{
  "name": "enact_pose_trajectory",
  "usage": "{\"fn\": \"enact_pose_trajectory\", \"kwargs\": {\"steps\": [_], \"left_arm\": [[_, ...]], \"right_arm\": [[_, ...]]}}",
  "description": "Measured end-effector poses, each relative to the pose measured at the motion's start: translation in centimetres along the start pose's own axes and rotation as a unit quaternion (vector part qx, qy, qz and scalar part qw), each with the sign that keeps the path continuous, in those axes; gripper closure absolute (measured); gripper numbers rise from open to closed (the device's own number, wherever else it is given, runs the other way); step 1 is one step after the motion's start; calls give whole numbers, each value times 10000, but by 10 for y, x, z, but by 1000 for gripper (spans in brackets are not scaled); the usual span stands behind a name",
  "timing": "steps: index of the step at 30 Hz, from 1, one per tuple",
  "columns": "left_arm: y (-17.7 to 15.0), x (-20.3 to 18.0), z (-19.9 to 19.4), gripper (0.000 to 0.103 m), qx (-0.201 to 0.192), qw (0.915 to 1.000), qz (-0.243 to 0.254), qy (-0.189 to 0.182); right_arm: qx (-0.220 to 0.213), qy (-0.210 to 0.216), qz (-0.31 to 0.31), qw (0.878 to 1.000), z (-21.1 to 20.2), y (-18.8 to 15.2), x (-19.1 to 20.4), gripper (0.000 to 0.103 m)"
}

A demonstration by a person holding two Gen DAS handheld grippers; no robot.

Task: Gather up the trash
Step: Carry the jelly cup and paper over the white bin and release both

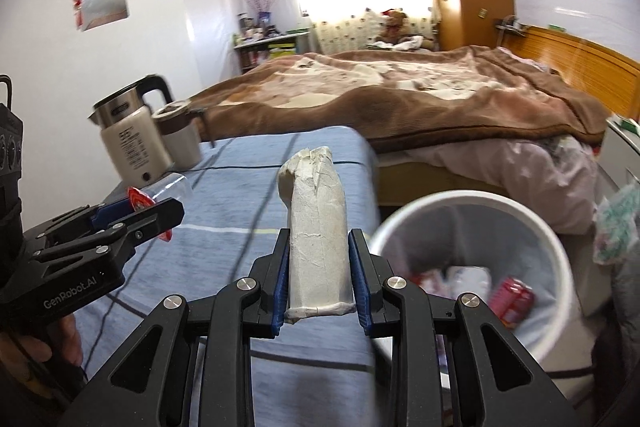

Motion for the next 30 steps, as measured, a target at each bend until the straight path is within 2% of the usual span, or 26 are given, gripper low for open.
{"fn": "enact_pose_trajectory", "kwargs": {"steps": [10, 13, 16, 23, 30], "left_arm": [[-3, -79, 21, 56, 147, 9976, 270, -621], [-4, -98, 24, 56, 82, 9970, 484, -598], [-8, -116, 30, 56, 211, 9951, 518, -815], [-22, -148, 52, 56, 485, 9925, 669, -902], [-38, -163, 70, 56, 779, 9905, 769, -836]], "right_arm": [[-45, -620, 365, 9974, -38, -9, -80, 75], [-34, -771, 507, 9957, -44, -13, -102, 74], [19, -882, 607, 9942, -47, -20, -120, 74], [245, -1059, 820, 9907, -42, -37, -157, 74], [476, -1109, 953, 9881, -27, -53, -181, 72]]}}
Point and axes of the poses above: each gripper's, at about its wrist camera, not at the fingertips, and z roughly the way its jaws point, x to its left, y to its top, the point moved 10 cm from there along z, roughly the way its jaws point, and after that the axes turned 7 degrees about y, right-handed, at the moved point
